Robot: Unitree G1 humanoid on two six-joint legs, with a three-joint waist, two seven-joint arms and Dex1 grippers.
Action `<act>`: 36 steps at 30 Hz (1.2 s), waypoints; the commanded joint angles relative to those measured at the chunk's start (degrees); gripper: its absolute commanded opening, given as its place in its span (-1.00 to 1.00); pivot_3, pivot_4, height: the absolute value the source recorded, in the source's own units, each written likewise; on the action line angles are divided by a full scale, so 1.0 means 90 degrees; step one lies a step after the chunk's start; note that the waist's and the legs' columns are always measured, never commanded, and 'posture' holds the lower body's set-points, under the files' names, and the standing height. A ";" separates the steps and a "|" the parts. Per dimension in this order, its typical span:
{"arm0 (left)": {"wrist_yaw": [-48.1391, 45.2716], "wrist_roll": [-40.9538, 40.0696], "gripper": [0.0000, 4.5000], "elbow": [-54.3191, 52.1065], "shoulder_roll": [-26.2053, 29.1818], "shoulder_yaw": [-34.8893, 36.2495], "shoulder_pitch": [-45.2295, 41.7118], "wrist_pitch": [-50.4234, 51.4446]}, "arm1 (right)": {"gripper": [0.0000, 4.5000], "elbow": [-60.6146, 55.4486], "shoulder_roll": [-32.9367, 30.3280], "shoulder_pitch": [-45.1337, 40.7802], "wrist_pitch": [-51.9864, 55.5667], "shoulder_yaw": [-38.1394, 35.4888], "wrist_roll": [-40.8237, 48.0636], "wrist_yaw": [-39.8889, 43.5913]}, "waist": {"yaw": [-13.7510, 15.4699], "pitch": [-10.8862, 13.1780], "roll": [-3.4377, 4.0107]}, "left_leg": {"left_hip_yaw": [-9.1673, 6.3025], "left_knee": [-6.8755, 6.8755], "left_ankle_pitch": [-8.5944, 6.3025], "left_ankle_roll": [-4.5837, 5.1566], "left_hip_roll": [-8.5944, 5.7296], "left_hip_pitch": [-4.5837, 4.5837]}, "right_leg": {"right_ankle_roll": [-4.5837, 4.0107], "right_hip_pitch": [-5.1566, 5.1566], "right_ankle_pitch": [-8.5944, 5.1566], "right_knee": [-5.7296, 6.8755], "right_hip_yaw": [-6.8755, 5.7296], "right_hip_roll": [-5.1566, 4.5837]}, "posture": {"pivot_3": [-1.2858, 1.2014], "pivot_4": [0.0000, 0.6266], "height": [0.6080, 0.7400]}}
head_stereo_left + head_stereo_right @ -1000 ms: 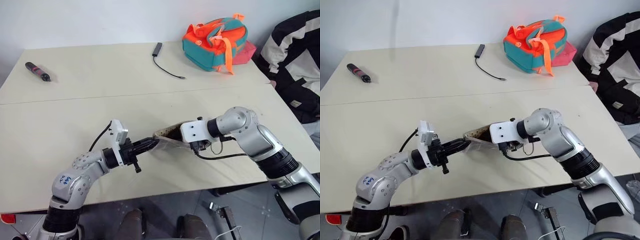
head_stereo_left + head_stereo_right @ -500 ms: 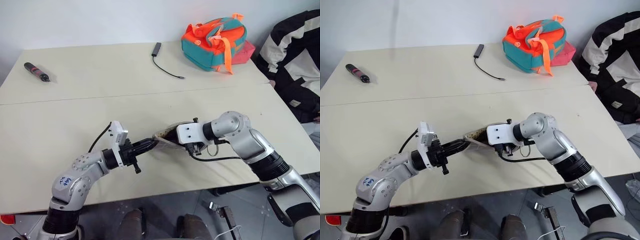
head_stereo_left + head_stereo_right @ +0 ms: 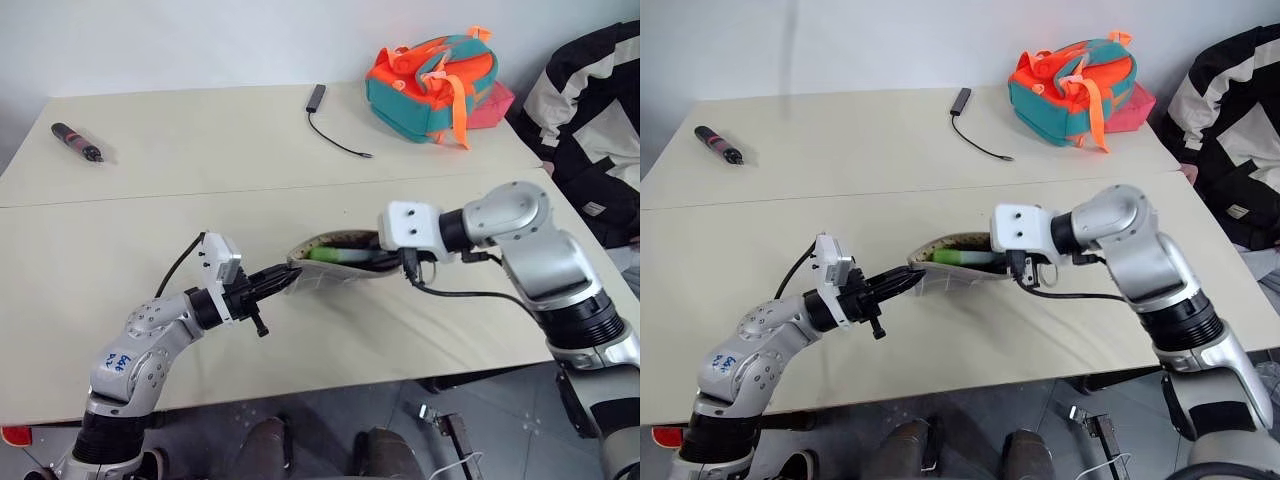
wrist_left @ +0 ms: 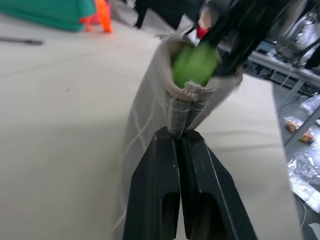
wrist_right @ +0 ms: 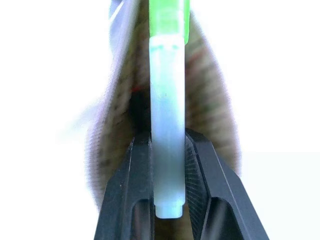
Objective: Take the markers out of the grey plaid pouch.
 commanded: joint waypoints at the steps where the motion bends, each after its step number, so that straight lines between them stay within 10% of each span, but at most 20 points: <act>1: -0.0057 0.0218 -1.00 -0.0058 0.0097 0.0036 0.0024 -0.0223 | -0.81 -0.0103 -0.0242 -0.0069 -0.0003 -0.0372 0.0221 -0.0019 | 0.0012 0.0000 -0.0001 | -0.0003 0.0000 -0.0001 0.0001 0.0000 -0.0001 | 0.0000 0.0001 0.0000 -0.0002 -0.0002 0.0000 | 0.03 -0.52 1.00; 8: -0.0091 0.0251 -1.00 0.0153 0.0194 0.0346 0.0081 -0.0379 | -0.81 0.0144 -0.0388 -0.0306 0.0247 -0.1115 0.0853 -0.0249 | -0.0005 0.0001 -0.0001 | 0.0000 0.0001 -0.0001 0.0002 0.0000 -0.0003 | 0.0002 0.0000 0.0002 -0.0004 -0.0003 0.0000 | 0.03 -0.52 1.00; 29: -0.0059 0.0106 -1.00 -0.0202 0.0001 0.0196 0.0218 -0.0187 | -0.81 0.4128 -0.0003 0.0581 -0.2959 -0.0362 -0.1554 -0.3106 | -0.0032 0.0008 0.0013 | 0.0003 0.0036 0.0005 0.0010 -0.0001 -0.0027 | 0.0007 -0.0009 0.0004 0.0004 -0.0003 0.0000 | 0.03 -0.52 1.00; 36: -0.0051 0.0116 -1.00 -0.0248 -0.0054 0.0137 0.0232 -0.0152 | 0.24 0.3754 -0.0007 0.0575 -0.2390 -0.0640 -0.1024 -0.2671 | -0.0008 0.0008 0.0013 | -0.0007 0.0041 0.0005 0.0010 0.0000 -0.0028 | 0.0007 -0.0003 0.0005 0.0004 -0.0008 0.0001 | 0.03 -0.52 1.00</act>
